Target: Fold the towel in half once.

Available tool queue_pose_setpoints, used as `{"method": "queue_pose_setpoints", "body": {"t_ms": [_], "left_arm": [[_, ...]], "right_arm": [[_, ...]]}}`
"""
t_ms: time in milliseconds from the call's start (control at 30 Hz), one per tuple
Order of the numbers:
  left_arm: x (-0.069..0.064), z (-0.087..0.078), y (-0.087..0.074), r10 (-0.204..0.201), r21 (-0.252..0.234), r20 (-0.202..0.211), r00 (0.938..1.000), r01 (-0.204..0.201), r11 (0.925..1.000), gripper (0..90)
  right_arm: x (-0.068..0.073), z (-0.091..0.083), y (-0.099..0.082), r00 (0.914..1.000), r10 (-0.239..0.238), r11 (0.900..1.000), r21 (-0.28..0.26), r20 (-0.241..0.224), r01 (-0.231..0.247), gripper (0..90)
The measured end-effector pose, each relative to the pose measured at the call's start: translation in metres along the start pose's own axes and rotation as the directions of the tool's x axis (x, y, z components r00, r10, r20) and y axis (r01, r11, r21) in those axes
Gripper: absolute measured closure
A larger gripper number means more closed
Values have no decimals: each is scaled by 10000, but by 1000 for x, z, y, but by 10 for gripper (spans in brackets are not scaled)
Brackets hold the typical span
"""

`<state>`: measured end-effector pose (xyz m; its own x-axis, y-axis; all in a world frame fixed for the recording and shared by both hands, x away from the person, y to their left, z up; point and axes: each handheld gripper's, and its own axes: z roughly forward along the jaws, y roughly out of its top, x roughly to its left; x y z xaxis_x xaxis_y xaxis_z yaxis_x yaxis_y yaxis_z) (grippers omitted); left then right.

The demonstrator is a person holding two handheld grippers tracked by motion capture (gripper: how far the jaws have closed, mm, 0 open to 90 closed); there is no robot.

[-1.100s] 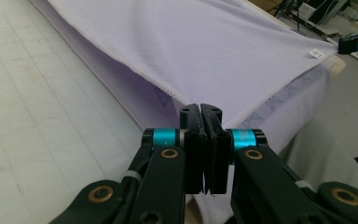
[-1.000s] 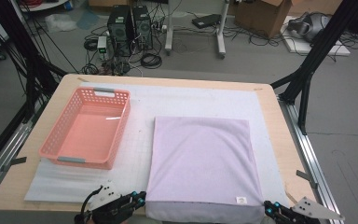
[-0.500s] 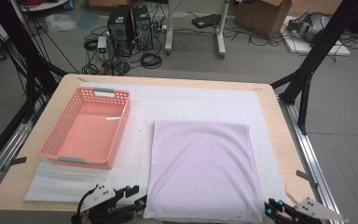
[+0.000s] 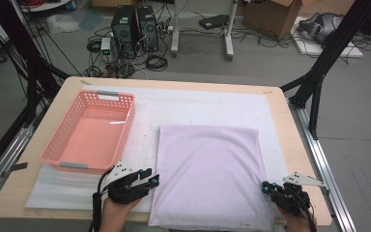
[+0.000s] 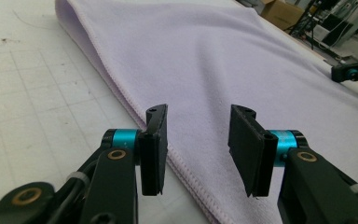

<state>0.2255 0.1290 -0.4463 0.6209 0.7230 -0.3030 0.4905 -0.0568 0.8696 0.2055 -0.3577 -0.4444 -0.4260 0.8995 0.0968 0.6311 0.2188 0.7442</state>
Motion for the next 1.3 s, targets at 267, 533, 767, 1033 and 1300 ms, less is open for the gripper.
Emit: {"method": "queue_pose_setpoints", "body": {"t_ms": [267, 533, 767, 1033, 1300], "left_arm": [[1, 1, -1, 99, 24, -143, 9998, -99, 9999, 546], [18, 12, 18, 104, -375, 263, 9996, -94, 9993, 472], [30, 24, 34, 313, -459, 149, 9994, -306, 9985, 461], [41, 43, 54, 269, -400, -392, 9989, -285, 9988, 449], [51, 80, 72, 273, -136, -796, 9965, -284, 9995, 467]], "right_arm": [[2, -15, -1, 9991, -183, 9997, 192, 385, 175, 787], [-26, 4, 26, 9994, 339, 9963, -784, -72, -344, 562], [-38, 23, 38, 9992, 361, 9957, -842, -171, -374, 511], [-49, 23, 51, 9983, 523, 9916, -1173, -248, -548, 433], [-65, 56, 74, 9987, 502, 9955, -794, -120, -510, 517]]}}
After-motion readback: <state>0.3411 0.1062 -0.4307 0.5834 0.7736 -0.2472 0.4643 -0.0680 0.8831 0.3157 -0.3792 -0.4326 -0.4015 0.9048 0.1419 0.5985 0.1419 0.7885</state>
